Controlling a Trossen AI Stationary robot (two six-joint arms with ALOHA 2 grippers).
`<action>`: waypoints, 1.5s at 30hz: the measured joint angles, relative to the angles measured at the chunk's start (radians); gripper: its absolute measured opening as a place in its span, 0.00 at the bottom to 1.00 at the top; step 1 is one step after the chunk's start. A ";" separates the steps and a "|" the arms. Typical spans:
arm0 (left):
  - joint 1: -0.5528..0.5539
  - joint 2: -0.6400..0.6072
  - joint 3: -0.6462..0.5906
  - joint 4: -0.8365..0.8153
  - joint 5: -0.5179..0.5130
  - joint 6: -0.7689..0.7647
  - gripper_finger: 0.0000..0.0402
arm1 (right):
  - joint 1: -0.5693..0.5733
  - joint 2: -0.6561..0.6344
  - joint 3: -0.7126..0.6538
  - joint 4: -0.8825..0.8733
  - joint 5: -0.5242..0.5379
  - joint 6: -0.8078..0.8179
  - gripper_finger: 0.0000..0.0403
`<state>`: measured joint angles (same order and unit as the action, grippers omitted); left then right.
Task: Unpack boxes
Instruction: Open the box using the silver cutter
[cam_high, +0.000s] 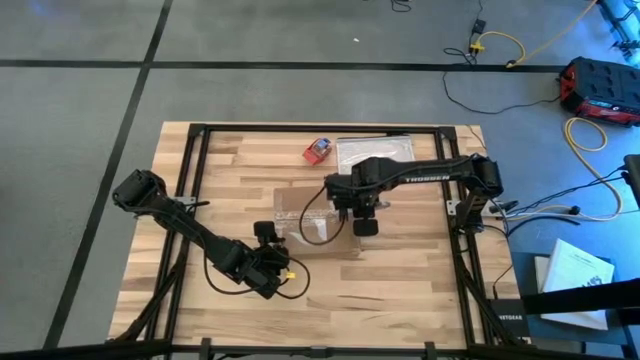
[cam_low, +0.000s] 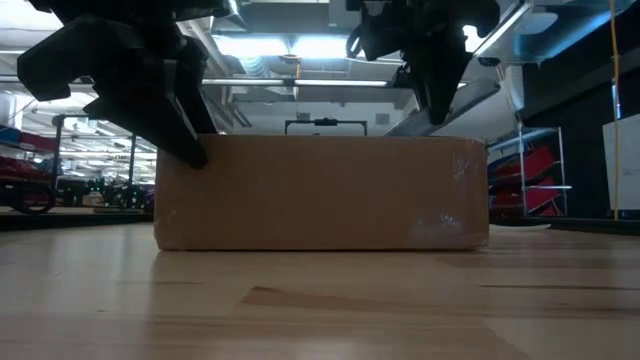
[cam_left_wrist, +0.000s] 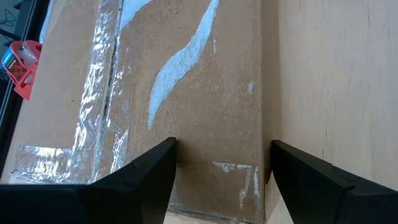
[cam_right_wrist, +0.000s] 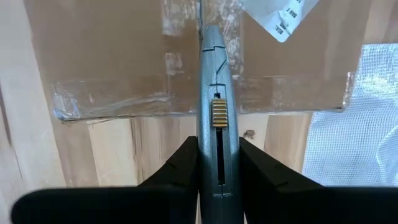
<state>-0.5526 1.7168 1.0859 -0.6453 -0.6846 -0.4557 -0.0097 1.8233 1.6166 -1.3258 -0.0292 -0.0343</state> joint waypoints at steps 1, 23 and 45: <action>0.000 0.000 0.000 0.000 0.000 0.000 0.59 | 0.000 0.000 0.000 0.000 -0.003 0.000 0.16; 0.000 0.000 0.000 0.000 0.001 -0.001 0.59 | 0.003 0.012 -0.002 -0.001 -0.032 -0.005 0.16; 0.000 0.000 0.001 0.004 0.001 -0.002 0.59 | 0.003 0.014 -0.002 -0.044 0.008 -0.002 0.16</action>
<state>-0.5526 1.7168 1.0870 -0.6412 -0.6839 -0.4572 -0.0063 1.8370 1.6150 -1.3695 -0.0217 -0.0364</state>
